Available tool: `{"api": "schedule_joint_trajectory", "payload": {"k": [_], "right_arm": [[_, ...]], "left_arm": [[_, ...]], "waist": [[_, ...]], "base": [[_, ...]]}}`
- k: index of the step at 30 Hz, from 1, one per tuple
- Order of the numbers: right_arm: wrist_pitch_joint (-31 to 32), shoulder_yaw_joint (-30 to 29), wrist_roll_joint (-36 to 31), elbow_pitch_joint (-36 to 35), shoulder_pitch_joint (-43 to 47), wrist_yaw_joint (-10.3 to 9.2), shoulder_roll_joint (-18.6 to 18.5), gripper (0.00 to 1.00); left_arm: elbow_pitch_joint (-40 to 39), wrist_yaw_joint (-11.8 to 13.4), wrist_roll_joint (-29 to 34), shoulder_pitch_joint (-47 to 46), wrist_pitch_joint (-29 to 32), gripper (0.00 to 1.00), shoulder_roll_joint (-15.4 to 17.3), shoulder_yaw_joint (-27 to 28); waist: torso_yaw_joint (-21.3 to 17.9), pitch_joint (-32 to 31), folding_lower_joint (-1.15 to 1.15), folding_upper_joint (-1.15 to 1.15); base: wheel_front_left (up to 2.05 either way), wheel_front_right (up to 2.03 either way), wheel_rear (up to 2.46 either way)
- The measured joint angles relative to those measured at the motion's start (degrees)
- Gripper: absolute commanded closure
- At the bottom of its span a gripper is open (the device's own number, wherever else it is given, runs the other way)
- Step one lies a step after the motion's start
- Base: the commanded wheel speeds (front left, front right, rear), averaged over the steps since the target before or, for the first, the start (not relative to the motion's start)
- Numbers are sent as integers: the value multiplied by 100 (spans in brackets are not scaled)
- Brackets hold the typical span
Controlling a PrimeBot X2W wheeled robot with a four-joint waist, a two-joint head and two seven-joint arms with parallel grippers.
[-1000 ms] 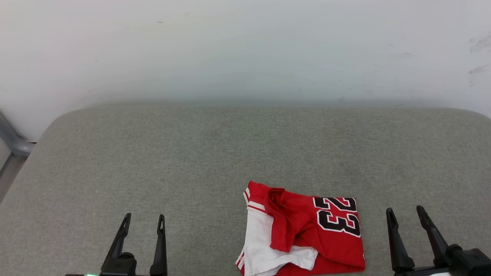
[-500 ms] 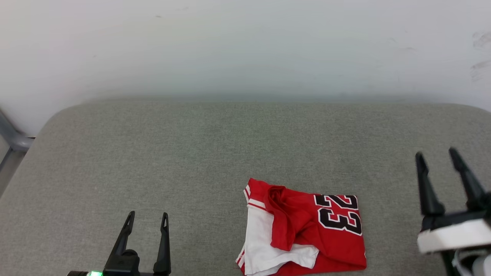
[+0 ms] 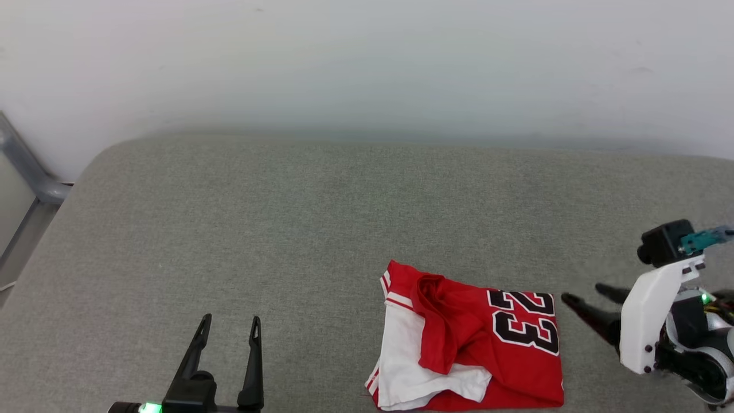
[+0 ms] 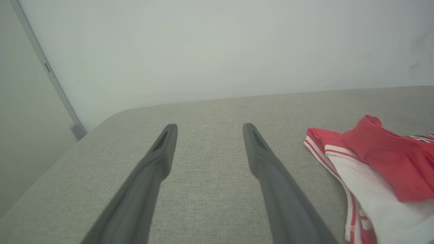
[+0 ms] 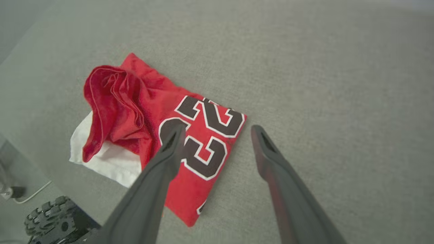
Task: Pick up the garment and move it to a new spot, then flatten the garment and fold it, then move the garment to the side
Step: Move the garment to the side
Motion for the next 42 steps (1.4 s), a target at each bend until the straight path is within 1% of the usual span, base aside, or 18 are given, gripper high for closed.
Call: {"api": "schedule_joint_trajectory", "payload": {"k": [2, 4, 8, 11, 19, 23, 26, 27, 28, 32, 35, 38, 42], "right_arm": [[571, 115, 463, 69, 33, 0, -56, 0], [928, 147, 732, 160, 60, 0, -132, 0], [1190, 144, 947, 452, 90, 0, -142, 0], [1204, 169, 1033, 668, 88, 0, -15, 0], [969, 378, 1109, 1263, -40, -1, 305, 0], [833, 597, 1116, 1428, -85, -2, 312, 0], [602, 766, 1109, 1474, -108, -2, 269, 0], [519, 828, 1109, 1470, -110, -2, 231, 62], [399, 879, 1107, 1471, -110, -2, 200, 100], [-63, 1058, 1117, 1451, -170, 4, 123, 100], [-357, 1192, 1166, 1312, -250, 4, 36, 100], [-676, 1324, 1074, 1080, -358, 3, -176, 100], [-929, 1454, 939, 751, -516, 1, -482, 100]], "left_arm": [[25, -21, 0, -29, 0, 0, -21, -19], [27, -32, 0, -102, 0, 0, -33, -33], [20, -79, 1, -215, 0, 0, -59, -65], [20, -108, 5, -307, 0, 0, -79, -89], [54, -151, 7, -534, 0, 0, -118, -136], [74, -168, 7, -627, 0, 0, -133, -145], [83, -172, 7, -669, 0, 0, -142, -157], [82, -172, 7, -674, 0, 0, -146, -159], [83, -174, 7, -675, 0, 0, -151, -159], [101, -172, 7, -675, 0, 0, -157, -145], [121, -171, 7, -664, 0, 0, -162, -138], [113, -165, 7, -622, 0, 0, -171, -124], [76, -147, 9, -560, 0, 0, -170, -79]], "waist": [[34, 36, 0, 0], [75, 97, 0, 0], [189, 253, 0, 0], [292, 389, 0, 0], [544, 771, 0, 0], [650, 903, 0, 0], [704, 958, 0, 0], [715, 970, -1, 0], [722, 979, -1, 0], [702, 961, 0, 0], [638, 901, 0, 0], [529, 840, 0, 0], [300, 777, 0, 0]], "base": [[0, 0, 0], [0, 0, 0], [0, 0, 0], [0, 0, 0], [0, 0, 0], [0, 0, 0], [0, 0, 0], [0, 0, 0], [0, 0, 0], [0, 0, 0], [0, 0, 0], [0, 0, 0], [0, 0, 0]]}}
